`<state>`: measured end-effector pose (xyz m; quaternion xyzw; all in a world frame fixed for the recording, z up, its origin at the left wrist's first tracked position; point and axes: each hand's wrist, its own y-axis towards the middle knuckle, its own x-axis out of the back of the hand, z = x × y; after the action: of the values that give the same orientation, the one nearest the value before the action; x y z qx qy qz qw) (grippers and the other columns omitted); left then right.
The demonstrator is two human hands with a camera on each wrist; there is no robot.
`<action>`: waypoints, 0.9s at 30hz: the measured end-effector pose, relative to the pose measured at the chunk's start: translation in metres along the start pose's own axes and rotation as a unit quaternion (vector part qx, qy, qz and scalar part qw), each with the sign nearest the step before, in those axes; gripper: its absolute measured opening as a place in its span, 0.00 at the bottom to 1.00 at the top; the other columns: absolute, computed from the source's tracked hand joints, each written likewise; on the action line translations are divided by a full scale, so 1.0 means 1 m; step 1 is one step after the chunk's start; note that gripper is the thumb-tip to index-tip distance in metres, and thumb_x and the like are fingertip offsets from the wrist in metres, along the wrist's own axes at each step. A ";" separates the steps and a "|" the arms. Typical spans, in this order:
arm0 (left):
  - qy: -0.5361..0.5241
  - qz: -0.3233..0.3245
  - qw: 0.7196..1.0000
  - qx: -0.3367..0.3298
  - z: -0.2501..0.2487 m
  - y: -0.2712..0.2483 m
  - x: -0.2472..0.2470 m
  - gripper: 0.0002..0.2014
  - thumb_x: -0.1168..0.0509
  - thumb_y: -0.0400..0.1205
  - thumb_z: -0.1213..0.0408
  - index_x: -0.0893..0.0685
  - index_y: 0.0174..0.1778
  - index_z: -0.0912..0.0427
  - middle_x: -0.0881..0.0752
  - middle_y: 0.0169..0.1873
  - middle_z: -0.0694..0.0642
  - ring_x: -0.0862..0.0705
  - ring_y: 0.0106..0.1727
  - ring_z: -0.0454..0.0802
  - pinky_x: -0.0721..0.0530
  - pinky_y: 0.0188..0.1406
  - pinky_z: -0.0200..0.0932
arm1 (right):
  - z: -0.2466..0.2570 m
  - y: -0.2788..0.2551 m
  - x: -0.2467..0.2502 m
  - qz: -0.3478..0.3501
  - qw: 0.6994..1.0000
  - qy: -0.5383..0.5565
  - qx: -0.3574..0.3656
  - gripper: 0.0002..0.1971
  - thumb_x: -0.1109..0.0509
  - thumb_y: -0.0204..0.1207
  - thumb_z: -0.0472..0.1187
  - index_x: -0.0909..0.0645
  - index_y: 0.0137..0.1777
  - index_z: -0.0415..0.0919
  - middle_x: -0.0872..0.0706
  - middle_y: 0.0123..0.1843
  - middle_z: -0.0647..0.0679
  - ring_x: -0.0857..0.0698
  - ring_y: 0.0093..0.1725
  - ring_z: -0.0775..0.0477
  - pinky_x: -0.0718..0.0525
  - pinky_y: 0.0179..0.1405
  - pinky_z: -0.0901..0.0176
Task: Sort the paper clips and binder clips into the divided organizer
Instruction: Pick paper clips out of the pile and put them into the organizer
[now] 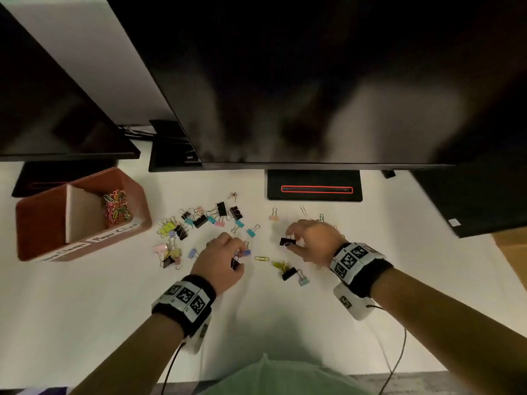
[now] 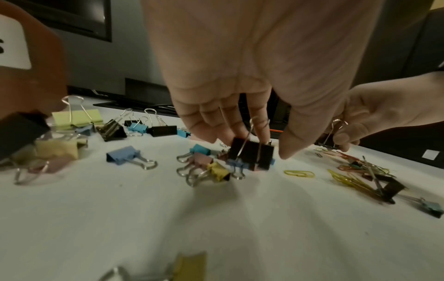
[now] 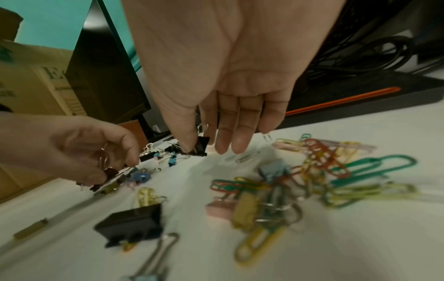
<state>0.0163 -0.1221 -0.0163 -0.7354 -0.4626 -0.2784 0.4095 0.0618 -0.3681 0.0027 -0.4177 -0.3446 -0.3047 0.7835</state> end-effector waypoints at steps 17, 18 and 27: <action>0.189 0.061 0.980 0.003 -0.039 0.024 -0.022 0.09 0.42 0.83 0.55 0.19 0.53 0.50 0.18 0.54 0.49 0.27 0.62 0.52 0.31 0.60 0.50 | 0.014 -0.008 -0.029 0.082 0.987 -0.099 0.101 0.22 0.32 0.74 0.52 0.28 0.65 0.45 0.19 0.58 0.44 0.19 0.56 0.39 0.22 0.57 0.48; 0.194 0.062 0.979 0.001 -0.040 0.024 -0.022 0.08 0.42 0.83 0.56 0.20 0.52 0.50 0.19 0.53 0.49 0.27 0.62 0.51 0.31 0.60 0.50 | 0.011 -0.009 -0.028 0.077 0.989 -0.077 0.097 0.20 0.32 0.75 0.50 0.27 0.65 0.45 0.19 0.57 0.44 0.18 0.56 0.39 0.21 0.56 0.49; 0.018 0.034 0.999 -0.038 -0.043 0.010 -0.014 0.06 0.38 0.80 0.65 0.20 0.52 0.56 0.17 0.43 0.52 0.22 0.48 0.50 0.23 0.50 0.43 | -0.013 -0.020 -0.013 0.012 0.989 0.124 0.083 0.28 0.29 0.74 0.35 0.31 0.73 0.48 0.24 0.67 0.46 0.19 0.62 0.46 0.19 0.64 0.53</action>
<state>0.0179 -0.1680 -0.0086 -0.7605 -0.4192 -0.2952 0.3985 0.0424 -0.3860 -0.0035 -0.3138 -0.2635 -0.3150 0.8561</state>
